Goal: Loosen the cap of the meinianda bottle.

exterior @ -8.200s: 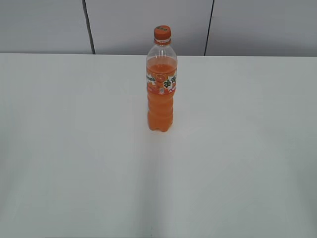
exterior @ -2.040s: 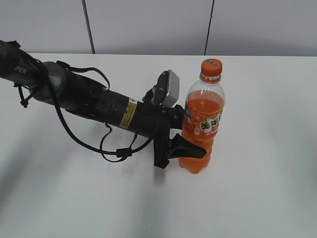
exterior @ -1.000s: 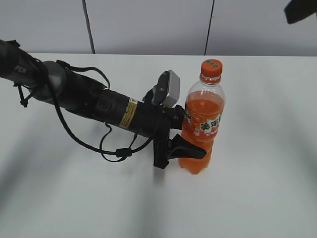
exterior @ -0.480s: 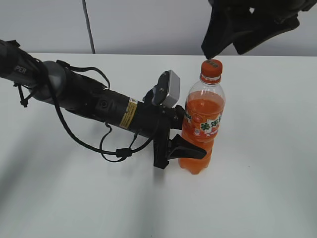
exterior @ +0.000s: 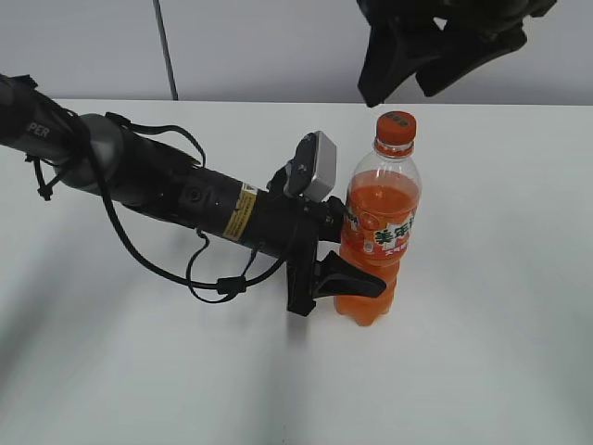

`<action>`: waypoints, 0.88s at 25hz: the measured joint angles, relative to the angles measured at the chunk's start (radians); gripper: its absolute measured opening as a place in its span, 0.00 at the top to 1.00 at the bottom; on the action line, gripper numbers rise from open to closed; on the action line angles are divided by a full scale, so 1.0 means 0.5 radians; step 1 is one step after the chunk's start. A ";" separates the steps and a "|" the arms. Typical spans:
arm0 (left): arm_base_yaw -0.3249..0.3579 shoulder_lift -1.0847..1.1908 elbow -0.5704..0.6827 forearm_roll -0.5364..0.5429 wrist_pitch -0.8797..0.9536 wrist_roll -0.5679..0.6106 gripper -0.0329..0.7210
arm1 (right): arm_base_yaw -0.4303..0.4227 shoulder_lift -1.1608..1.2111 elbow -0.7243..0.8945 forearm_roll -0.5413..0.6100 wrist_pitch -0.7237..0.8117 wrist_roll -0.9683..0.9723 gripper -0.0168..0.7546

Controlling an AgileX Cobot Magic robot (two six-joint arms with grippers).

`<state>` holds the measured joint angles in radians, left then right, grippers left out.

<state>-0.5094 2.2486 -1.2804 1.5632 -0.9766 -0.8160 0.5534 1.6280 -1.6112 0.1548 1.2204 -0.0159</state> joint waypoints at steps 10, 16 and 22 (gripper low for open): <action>0.000 0.000 0.000 0.002 0.000 0.000 0.41 | 0.000 0.024 0.022 -0.058 -0.002 0.006 0.37; 0.000 0.000 0.000 0.002 0.000 -0.002 0.41 | 0.000 0.028 0.056 -0.058 -0.002 0.012 0.37; 0.000 0.000 0.000 0.002 -0.001 -0.002 0.41 | 0.000 0.115 0.057 -0.041 -0.002 0.012 0.37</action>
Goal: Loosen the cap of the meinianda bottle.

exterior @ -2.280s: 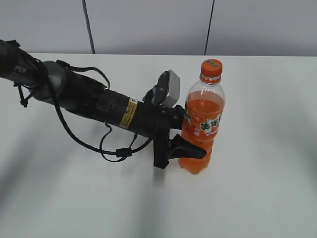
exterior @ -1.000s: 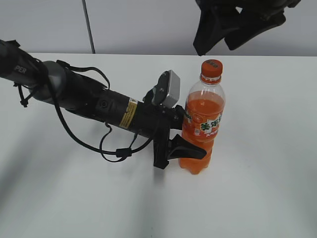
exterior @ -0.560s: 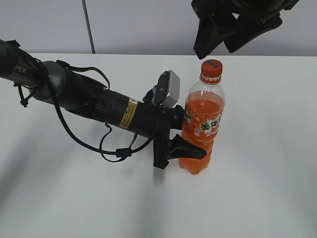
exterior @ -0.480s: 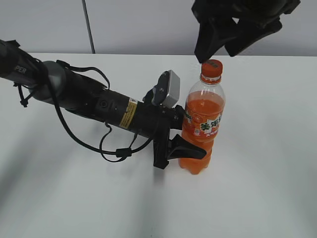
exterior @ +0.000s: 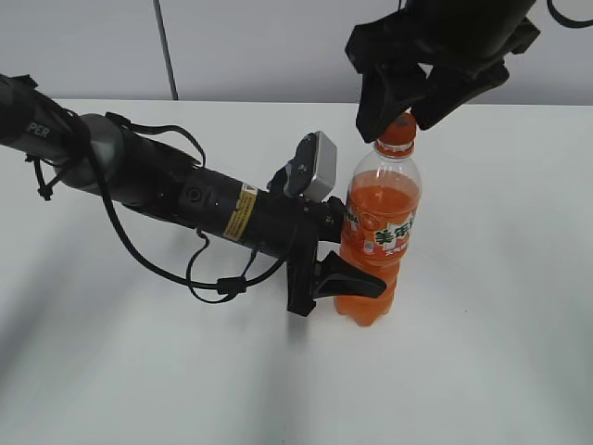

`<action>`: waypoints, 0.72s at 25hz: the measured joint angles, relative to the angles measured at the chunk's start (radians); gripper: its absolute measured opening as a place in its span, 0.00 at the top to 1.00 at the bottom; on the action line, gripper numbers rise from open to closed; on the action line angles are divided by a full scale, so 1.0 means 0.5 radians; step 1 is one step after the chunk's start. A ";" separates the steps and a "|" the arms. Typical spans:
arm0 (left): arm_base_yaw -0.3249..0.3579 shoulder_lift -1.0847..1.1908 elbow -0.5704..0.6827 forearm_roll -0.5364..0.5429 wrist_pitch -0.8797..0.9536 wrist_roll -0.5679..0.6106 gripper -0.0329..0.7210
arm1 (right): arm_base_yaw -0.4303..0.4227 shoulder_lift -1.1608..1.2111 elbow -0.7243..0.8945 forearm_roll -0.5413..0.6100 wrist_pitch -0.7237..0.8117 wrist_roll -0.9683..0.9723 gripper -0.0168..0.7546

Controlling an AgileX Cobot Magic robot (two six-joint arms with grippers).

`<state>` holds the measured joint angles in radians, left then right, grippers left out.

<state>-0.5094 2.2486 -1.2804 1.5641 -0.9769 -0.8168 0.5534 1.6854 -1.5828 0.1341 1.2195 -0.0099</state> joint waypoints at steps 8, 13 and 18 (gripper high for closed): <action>0.000 0.000 0.000 0.000 -0.002 0.000 0.41 | 0.000 0.016 0.000 0.002 0.000 0.006 0.48; 0.000 0.000 0.000 0.000 -0.002 0.000 0.41 | 0.000 0.016 0.000 0.005 0.000 0.006 0.57; 0.000 0.000 0.000 0.000 -0.002 0.000 0.41 | 0.000 0.016 0.000 0.007 0.000 0.009 0.61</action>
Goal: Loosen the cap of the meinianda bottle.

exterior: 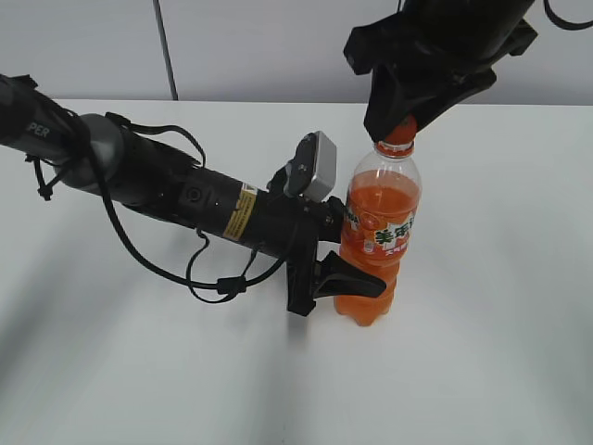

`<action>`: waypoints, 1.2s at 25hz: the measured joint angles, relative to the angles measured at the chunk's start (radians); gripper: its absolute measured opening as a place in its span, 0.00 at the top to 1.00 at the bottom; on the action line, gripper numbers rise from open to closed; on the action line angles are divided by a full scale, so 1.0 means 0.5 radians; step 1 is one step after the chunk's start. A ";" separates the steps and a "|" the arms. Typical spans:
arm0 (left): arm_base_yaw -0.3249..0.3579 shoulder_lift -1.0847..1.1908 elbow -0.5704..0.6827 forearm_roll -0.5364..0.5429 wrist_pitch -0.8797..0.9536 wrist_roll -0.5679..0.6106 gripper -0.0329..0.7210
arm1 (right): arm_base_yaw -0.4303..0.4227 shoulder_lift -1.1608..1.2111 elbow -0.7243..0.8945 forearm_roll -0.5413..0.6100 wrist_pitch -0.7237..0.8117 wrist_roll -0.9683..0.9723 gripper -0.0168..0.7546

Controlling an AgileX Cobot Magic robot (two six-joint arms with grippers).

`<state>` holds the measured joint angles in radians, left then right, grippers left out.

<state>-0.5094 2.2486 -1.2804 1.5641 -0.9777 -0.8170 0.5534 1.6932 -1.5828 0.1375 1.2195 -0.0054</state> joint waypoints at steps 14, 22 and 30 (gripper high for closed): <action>0.000 0.000 0.000 0.000 0.000 -0.004 0.41 | 0.002 0.000 0.000 0.008 0.000 -0.678 0.62; 0.000 0.000 0.000 -0.007 0.004 -0.019 0.41 | 0.004 0.000 0.000 -0.033 0.005 -1.753 0.62; 0.000 0.000 0.000 -0.011 0.006 -0.027 0.41 | 0.004 0.000 0.000 -0.050 0.006 -2.419 0.62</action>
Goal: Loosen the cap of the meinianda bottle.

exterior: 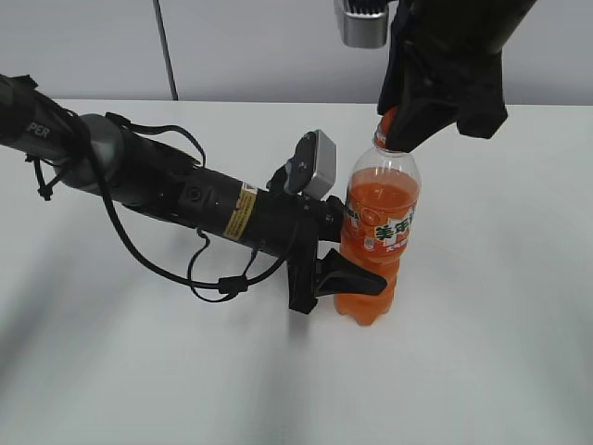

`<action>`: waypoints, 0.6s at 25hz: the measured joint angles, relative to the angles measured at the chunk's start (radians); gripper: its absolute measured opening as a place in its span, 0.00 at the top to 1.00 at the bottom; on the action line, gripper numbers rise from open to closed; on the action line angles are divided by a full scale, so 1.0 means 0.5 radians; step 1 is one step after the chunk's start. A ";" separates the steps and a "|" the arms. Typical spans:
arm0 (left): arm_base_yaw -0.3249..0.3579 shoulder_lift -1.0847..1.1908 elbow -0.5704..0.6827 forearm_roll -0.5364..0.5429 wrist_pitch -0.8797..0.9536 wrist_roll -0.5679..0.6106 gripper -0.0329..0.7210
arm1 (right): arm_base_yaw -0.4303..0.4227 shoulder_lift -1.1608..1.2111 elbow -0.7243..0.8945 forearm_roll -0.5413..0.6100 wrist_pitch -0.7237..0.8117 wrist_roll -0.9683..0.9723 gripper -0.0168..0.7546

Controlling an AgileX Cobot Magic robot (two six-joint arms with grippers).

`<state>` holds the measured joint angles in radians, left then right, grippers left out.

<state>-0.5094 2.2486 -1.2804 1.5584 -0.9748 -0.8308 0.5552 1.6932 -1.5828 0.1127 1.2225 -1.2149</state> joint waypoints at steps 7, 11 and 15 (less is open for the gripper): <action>0.000 0.000 0.000 0.008 -0.006 0.002 0.41 | 0.000 -0.033 0.000 0.114 0.006 -0.484 0.62; 0.000 0.000 0.000 0.015 -0.006 0.016 0.41 | 0.000 -0.070 0.000 0.131 0.006 -0.557 0.62; 0.000 0.000 0.000 0.017 -0.006 0.018 0.41 | 0.000 -0.104 0.000 0.135 0.006 -0.563 0.62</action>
<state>-0.5094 2.2486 -1.2804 1.5671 -0.9779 -0.8217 0.5552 1.6410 -1.5828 0.1801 1.2256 -1.4965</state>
